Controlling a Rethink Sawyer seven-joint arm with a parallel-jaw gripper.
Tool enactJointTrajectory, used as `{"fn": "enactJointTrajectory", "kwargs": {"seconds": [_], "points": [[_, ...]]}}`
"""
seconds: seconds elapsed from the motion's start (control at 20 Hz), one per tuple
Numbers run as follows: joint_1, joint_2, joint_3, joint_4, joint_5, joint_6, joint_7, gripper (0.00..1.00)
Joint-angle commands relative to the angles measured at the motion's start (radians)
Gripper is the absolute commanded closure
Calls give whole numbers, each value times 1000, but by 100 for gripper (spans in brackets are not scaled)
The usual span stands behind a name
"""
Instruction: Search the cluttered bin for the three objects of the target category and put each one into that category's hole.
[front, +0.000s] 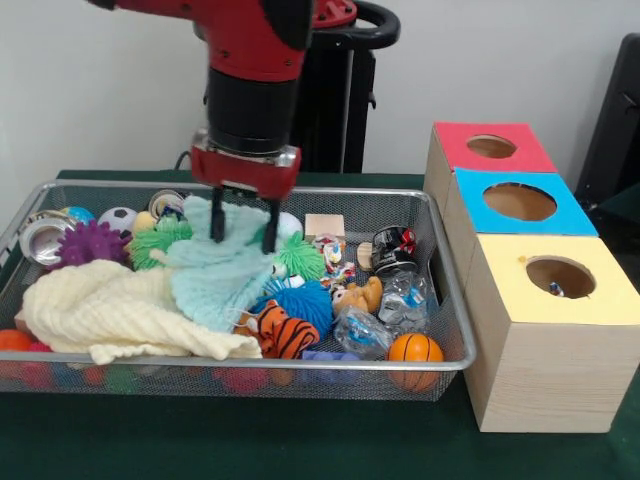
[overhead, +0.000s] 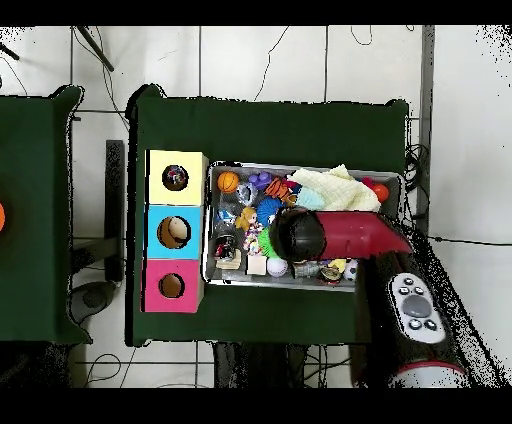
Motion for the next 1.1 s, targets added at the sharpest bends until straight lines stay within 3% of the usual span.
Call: {"fn": "enactJointTrajectory", "kwargs": {"seconds": [0.05,0.45,0.9,1.1], "points": [[127,18,-110,53,15,0,251,0],[265,-63,-218,86,99,95,272,0],[291,-27,-274,87,156,46,237,0],[277,30,-287,106,181,-58,264,0]]}}
